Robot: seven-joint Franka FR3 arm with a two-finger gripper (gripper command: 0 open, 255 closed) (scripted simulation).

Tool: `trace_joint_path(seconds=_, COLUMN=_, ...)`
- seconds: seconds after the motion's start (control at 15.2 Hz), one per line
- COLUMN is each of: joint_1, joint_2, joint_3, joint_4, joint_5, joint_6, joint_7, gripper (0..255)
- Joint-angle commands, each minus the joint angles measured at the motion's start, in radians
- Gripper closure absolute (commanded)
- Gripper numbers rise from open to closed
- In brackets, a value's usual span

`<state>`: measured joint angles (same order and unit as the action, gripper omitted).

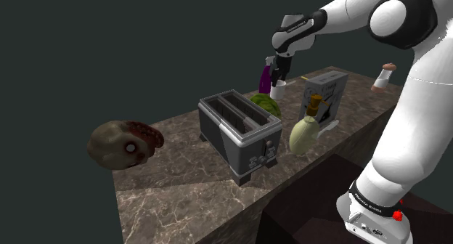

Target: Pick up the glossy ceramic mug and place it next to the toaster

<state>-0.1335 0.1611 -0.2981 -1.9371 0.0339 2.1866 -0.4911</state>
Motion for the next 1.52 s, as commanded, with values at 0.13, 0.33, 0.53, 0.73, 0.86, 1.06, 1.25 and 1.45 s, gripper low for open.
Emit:
trace_joint_path(seconds=0.13, joint_1=-0.045, joint_2=0.165, joint_3=0.000, joint_4=0.162, joint_5=0.066, joint_6=-0.006, joint_7=-0.075, gripper=0)
trace_joint_path(seconds=0.33, joint_1=-0.057, joint_2=0.207, joint_3=0.005, joint_4=0.185, joint_5=0.081, joint_6=0.012, joint_7=-0.089, gripper=0)
trace_joint_path(seconds=0.53, joint_1=-0.061, joint_2=0.229, joint_3=0.008, joint_4=0.175, joint_5=0.089, joint_6=0.043, joint_7=-0.094, gripper=0)
trace_joint_path(seconds=0.73, joint_1=-0.064, joint_2=0.248, joint_3=0.012, joint_4=0.167, joint_5=0.096, joint_6=0.069, joint_7=-0.098, gripper=0)
trace_joint_path(seconds=0.86, joint_1=-0.064, joint_2=0.248, joint_3=0.012, joint_4=0.167, joint_5=0.096, joint_6=0.069, joint_7=-0.098, gripper=0)
trace_joint_path(seconds=1.06, joint_1=-0.064, joint_2=0.248, joint_3=0.012, joint_4=0.167, joint_5=0.096, joint_6=0.069, joint_7=-0.098, gripper=0)
trace_joint_path(seconds=1.25, joint_1=-0.064, joint_2=0.248, joint_3=0.012, joint_4=0.168, joint_5=0.096, joint_6=0.069, joint_7=-0.098, gripper=255)
trace_joint_path(seconds=1.45, joint_1=-0.064, joint_2=0.248, joint_3=0.012, joint_4=0.168, joint_5=0.096, joint_6=0.069, joint_7=-0.098, gripper=255)
